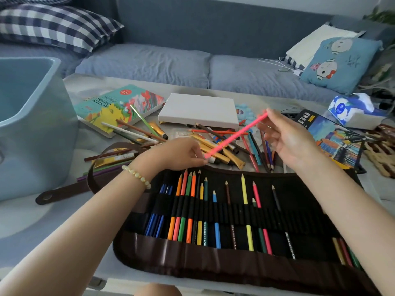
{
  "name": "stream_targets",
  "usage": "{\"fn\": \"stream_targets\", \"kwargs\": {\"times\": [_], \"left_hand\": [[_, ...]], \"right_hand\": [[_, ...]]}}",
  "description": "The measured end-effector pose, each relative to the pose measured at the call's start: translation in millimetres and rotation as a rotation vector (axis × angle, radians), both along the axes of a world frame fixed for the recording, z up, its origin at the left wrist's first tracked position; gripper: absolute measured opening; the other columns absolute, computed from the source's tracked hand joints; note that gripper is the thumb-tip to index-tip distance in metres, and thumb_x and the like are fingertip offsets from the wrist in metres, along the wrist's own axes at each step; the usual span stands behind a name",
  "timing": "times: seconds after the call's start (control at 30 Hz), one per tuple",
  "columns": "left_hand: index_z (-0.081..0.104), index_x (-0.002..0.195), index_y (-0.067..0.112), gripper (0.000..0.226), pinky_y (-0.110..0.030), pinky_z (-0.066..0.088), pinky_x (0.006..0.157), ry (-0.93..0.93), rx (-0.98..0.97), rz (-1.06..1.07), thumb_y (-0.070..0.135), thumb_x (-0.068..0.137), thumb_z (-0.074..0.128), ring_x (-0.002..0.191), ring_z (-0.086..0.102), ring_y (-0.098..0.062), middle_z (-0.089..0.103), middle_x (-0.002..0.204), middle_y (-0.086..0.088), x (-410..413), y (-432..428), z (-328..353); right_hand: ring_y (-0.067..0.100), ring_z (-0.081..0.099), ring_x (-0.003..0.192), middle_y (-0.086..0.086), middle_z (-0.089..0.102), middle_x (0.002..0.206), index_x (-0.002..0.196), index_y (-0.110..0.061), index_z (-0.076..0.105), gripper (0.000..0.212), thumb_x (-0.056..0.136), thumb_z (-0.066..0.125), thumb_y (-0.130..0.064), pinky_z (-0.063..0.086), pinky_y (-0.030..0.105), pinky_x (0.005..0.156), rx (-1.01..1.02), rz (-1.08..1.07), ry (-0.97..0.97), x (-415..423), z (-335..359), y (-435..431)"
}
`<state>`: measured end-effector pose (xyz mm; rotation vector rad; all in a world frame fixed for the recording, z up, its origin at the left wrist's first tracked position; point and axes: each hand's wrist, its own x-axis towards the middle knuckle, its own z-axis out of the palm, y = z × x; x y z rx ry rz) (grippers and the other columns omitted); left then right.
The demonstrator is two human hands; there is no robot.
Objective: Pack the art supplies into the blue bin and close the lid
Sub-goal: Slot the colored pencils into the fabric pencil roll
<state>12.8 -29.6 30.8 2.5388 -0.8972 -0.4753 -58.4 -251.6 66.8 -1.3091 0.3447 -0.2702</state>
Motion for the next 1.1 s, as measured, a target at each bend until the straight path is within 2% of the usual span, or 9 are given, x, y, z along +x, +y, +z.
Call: {"fn": "stream_targets", "kwargs": {"times": [0.1, 0.2, 0.33, 0.5, 0.6, 0.7, 0.83, 1.0, 1.1], "left_hand": [[0.070, 0.096, 0.021, 0.027, -0.026, 0.045, 0.083, 0.056, 0.052, -0.034, 0.043, 0.093, 0.054, 0.091, 0.057, -0.009, 0.063, 0.093, 0.010, -1.3, -6.4, -5.2], [0.066, 0.085, 0.023, 0.023, -0.024, 0.043, 0.076, 0.100, 0.024, -0.054, 0.039, 0.094, 0.053, 0.083, 0.056, -0.009, 0.061, 0.083, 0.010, 0.3, -8.9, -6.8], [0.068, 0.093, 0.019, 0.026, -0.021, 0.040, 0.082, 0.184, -0.088, -0.037, 0.039, 0.094, 0.052, 0.081, 0.055, 0.002, 0.060, 0.083, 0.016, -0.7, -4.3, -5.4], [0.070, 0.091, 0.014, 0.032, -0.014, 0.037, 0.068, 0.225, -0.199, -0.029, 0.040, 0.094, 0.052, 0.064, 0.055, 0.010, 0.058, 0.065, 0.019, -2.4, 0.2, -6.1], [0.068, 0.086, 0.019, 0.025, -0.010, 0.035, 0.062, 0.266, -0.234, -0.038, 0.036, 0.095, 0.051, 0.056, 0.053, 0.012, 0.056, 0.053, 0.026, -3.8, 1.1, -4.0], [0.069, 0.089, 0.018, 0.024, -0.012, 0.038, 0.066, 0.311, -0.285, -0.040, 0.035, 0.095, 0.052, 0.060, 0.057, 0.009, 0.061, 0.060, 0.023, -4.3, 1.9, -3.1], [0.068, 0.086, 0.021, 0.021, -0.018, 0.041, 0.069, 0.333, -0.342, -0.043, 0.034, 0.094, 0.053, 0.062, 0.059, 0.006, 0.064, 0.064, 0.018, -3.1, 3.9, -3.3], [0.070, 0.093, 0.013, 0.030, -0.019, 0.043, 0.072, 0.362, -0.341, -0.002, 0.038, 0.093, 0.054, 0.068, 0.062, 0.003, 0.068, 0.073, 0.011, -2.9, 5.1, -6.0], [0.071, 0.095, 0.014, 0.030, -0.024, 0.046, 0.081, 0.366, -0.339, 0.017, 0.039, 0.093, 0.055, 0.079, 0.065, -0.003, 0.071, 0.084, 0.005, -2.2, 4.9, -8.8]], "right_hand": [[0.003, 0.068, 0.072, -0.005, 0.074, 0.082, 0.090, -0.019, 0.071, 0.013, 0.091, 0.059, -0.024, 0.048, 0.012, 0.052, -0.070, 0.096, 0.094, -2.1, -16.9, -3.8], [0.008, 0.069, 0.077, 0.003, 0.073, 0.097, 0.101, -0.015, 0.071, 0.018, 0.090, 0.060, -0.023, 0.050, 0.013, 0.053, -0.092, 0.142, 0.151, -2.0, -31.4, 0.9], [0.008, 0.070, 0.075, 0.007, 0.072, 0.102, 0.101, -0.015, 0.070, 0.017, 0.091, 0.058, -0.023, 0.051, 0.014, 0.053, -0.085, 0.155, 0.152, 0.2, -36.6, 7.4], [0.008, 0.071, 0.075, 0.005, 0.072, 0.099, 0.097, -0.017, 0.070, 0.015, 0.092, 0.058, -0.021, 0.051, 0.014, 0.053, -0.108, 0.181, 0.151, 6.8, -33.0, 8.3], [0.009, 0.071, 0.076, 0.004, 0.073, 0.097, 0.095, -0.017, 0.071, 0.013, 0.091, 0.060, -0.023, 0.052, 0.015, 0.054, -0.175, 0.222, 0.176, 11.9, -31.3, 9.2], [0.007, 0.071, 0.072, 0.004, 0.072, 0.096, 0.095, -0.016, 0.070, 0.013, 0.090, 0.061, -0.023, 0.051, 0.014, 0.052, -0.222, 0.256, 0.207, 19.8, -28.1, 13.4], [0.003, 0.068, 0.059, 0.002, 0.071, 0.083, 0.100, -0.009, 0.069, 0.018, 0.087, 0.065, -0.022, 0.050, 0.013, 0.050, -0.396, 0.265, 0.227, 31.5, -25.9, 25.4], [0.006, 0.062, 0.061, -0.001, 0.070, 0.080, 0.089, -0.016, 0.071, 0.013, 0.080, 0.072, -0.026, 0.048, 0.015, 0.049, -0.530, 0.406, 0.307, 36.1, -23.9, 40.1], [0.005, 0.058, 0.058, 0.000, 0.066, 0.080, 0.092, -0.012, 0.069, 0.016, 0.083, 0.070, -0.025, 0.045, 0.012, 0.044, -0.393, 0.410, 0.388, 39.3, -24.4, 41.8]]}}
